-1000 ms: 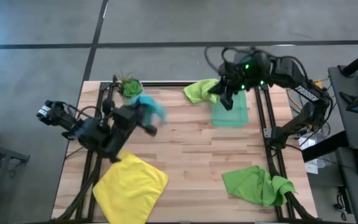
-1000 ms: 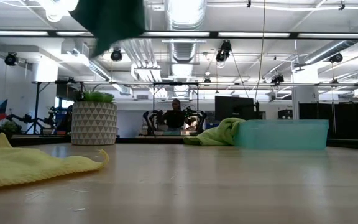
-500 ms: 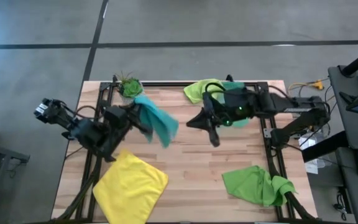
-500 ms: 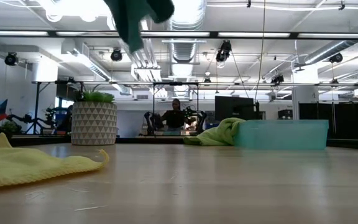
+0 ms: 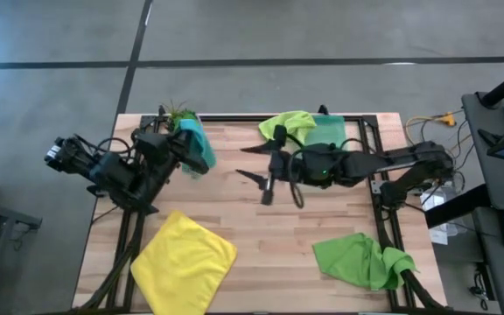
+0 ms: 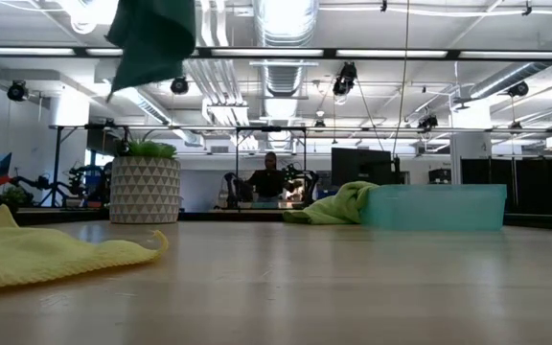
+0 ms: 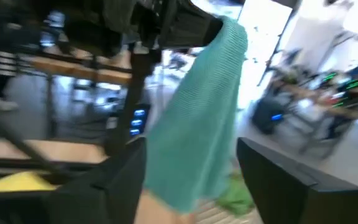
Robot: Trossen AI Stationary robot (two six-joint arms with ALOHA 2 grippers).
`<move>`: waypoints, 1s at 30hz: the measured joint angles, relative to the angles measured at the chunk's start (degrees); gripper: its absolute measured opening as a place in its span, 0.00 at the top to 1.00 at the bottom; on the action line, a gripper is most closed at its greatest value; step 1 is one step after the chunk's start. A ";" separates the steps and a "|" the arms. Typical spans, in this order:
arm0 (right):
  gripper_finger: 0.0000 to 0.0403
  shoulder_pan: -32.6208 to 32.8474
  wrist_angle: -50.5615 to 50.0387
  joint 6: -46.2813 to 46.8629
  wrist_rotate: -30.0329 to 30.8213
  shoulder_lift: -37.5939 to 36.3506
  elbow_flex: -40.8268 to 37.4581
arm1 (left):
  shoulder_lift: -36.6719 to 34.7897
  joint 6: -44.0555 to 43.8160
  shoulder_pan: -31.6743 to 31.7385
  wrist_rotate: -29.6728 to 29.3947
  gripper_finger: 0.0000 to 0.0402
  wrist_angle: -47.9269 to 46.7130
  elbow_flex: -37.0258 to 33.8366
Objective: Fold microfiber towels
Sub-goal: Fold the blue towel
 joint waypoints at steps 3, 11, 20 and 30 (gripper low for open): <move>0.29 0.56 6.47 -4.15 3.79 2.74 0.13 | 0.13 -0.02 1.26 0.05 1.00 2.24 0.62; 0.24 0.69 19.66 -7.92 4.22 7.44 0.15 | 0.24 -0.21 3.37 3.21 1.00 8.86 0.92; 0.26 0.54 26.73 -15.22 8.78 13.00 1.38 | 0.26 -4.41 3.87 6.87 1.00 8.53 1.99; 0.22 0.69 26.69 -18.25 10.49 18.40 8.54 | 0.86 -4.63 4.20 7.48 1.00 8.53 4.48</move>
